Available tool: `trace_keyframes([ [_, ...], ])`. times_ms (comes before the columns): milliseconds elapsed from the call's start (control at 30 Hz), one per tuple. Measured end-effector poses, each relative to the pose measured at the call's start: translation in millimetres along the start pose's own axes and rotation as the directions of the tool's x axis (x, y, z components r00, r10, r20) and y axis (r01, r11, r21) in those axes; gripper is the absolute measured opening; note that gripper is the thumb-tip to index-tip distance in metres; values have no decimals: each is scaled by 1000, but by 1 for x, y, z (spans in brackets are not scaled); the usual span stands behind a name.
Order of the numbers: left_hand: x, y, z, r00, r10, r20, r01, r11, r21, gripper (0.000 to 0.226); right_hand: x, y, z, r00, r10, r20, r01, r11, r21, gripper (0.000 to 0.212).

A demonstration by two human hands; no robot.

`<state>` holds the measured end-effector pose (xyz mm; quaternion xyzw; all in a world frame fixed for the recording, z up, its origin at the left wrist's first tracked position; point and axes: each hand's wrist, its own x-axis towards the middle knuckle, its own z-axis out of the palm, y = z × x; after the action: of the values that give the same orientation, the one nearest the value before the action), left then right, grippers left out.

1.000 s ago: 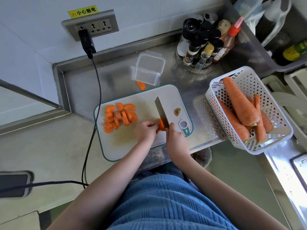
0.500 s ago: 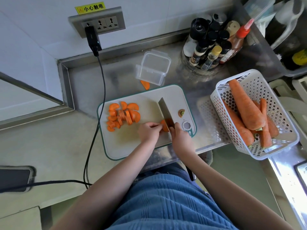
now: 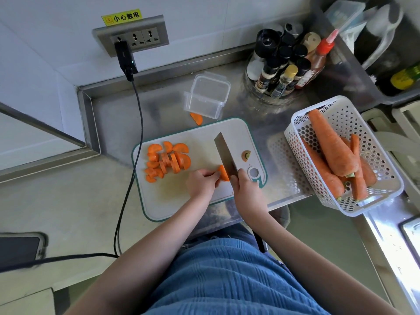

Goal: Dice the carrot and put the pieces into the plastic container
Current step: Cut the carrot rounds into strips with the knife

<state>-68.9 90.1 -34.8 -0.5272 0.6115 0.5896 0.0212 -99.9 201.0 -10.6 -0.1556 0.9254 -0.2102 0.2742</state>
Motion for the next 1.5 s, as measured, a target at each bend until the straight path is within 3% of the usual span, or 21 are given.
trace_keyframes([
  [333, 1, 2, 1, 1000, 0, 1, 0, 1000, -16, 20, 3, -1, 6, 1000, -4, 18, 5, 999, -50, 22],
  [533, 2, 1, 2, 999, -46, 2, 46, 997, -65, 4, 6, -2, 10, 999, -9, 30, 10, 999, -47, 23],
  [667, 5, 1, 3, 998, -57, -1, 57, 996, -62, 5, 9, -1, 13, 1000, -11, 23, 12, 999, -49, 35],
  [1033, 9, 2, 2, 994, -108, -22, 105, 990, -98, 19, 22, 0, 32, 998, 57, 36, -53, 994, -91, 31],
  [1333, 10, 2, 1, 992, -121, 16, 122, 988, -94, 13, 26, 2, 13, 995, -19, 101, 26, 997, -67, 32],
  [1500, 7, 8, 0, 995, -99, 9, 99, 990, -98, 12, 25, 10, -3, 997, -32, 68, 36, 998, -58, 29],
])
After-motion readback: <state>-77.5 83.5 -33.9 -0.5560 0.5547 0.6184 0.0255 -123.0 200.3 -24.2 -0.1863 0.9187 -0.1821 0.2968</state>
